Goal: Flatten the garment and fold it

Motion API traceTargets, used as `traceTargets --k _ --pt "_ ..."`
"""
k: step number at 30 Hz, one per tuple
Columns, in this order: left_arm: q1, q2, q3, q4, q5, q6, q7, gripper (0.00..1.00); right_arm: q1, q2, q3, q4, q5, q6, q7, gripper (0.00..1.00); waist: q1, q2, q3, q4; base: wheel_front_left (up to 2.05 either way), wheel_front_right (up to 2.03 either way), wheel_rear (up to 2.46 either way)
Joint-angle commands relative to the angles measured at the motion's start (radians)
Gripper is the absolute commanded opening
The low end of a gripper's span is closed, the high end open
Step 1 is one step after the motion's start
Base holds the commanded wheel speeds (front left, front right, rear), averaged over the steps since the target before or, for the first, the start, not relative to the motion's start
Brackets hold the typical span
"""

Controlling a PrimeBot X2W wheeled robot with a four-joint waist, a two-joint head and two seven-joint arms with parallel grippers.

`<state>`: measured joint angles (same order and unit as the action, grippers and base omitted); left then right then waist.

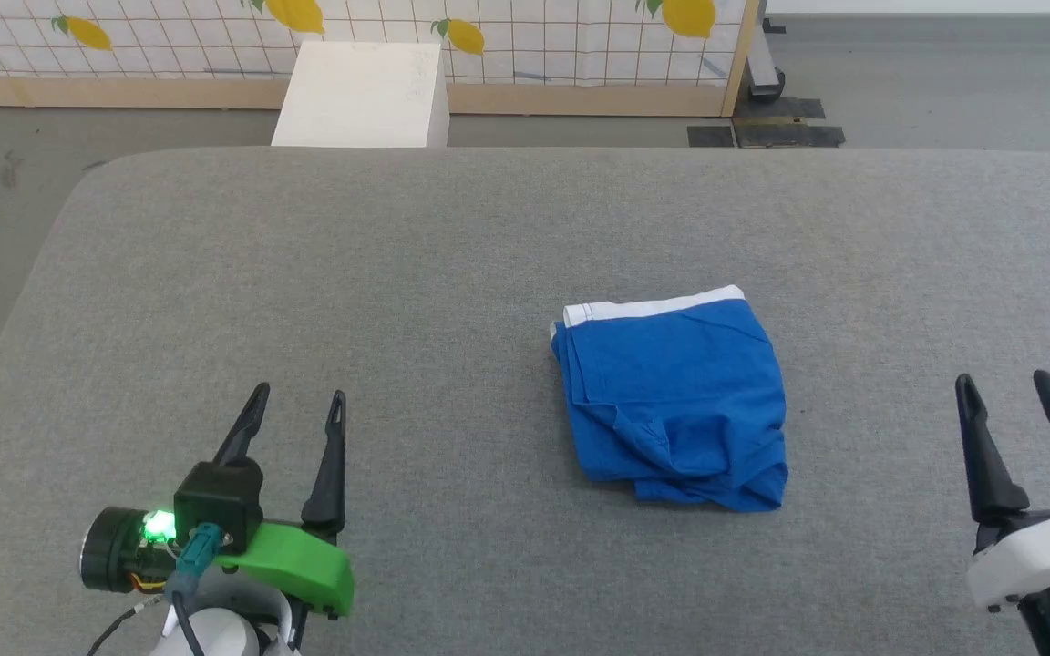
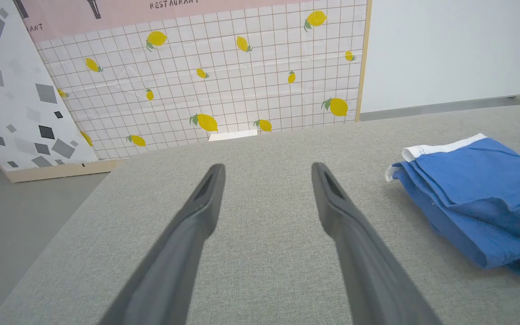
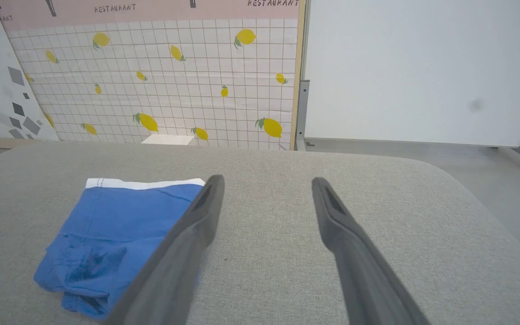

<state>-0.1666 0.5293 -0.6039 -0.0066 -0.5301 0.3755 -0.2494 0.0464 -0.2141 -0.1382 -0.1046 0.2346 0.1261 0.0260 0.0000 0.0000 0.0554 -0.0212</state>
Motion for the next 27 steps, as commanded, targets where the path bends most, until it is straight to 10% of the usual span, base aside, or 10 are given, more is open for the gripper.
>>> traceTargets --k 1,12,27 --pt "0.016 0.001 0.003 -0.003 -0.003 0.006 -0.007 1.0 0.014 0.009 -0.002 -0.012 -0.013 0.005 -0.004 1.0 0.0 0.0 0.0 0.001 0.0 0.0 0.0" --pt "0.006 0.0 -0.006 -0.019 0.008 0.003 -0.006 1.0 0.012 0.009 0.017 -0.043 0.004 0.005 0.075 1.0 0.0 0.0 0.037 0.018 0.0 0.0 0.0" --pt "-0.082 -0.037 -0.045 -0.019 0.052 -0.018 -0.005 1.0 -0.235 -0.033 -0.019 -0.008 0.296 0.005 0.79 1.0 0.0 0.0 0.231 0.159 0.0 0.0 0.0"
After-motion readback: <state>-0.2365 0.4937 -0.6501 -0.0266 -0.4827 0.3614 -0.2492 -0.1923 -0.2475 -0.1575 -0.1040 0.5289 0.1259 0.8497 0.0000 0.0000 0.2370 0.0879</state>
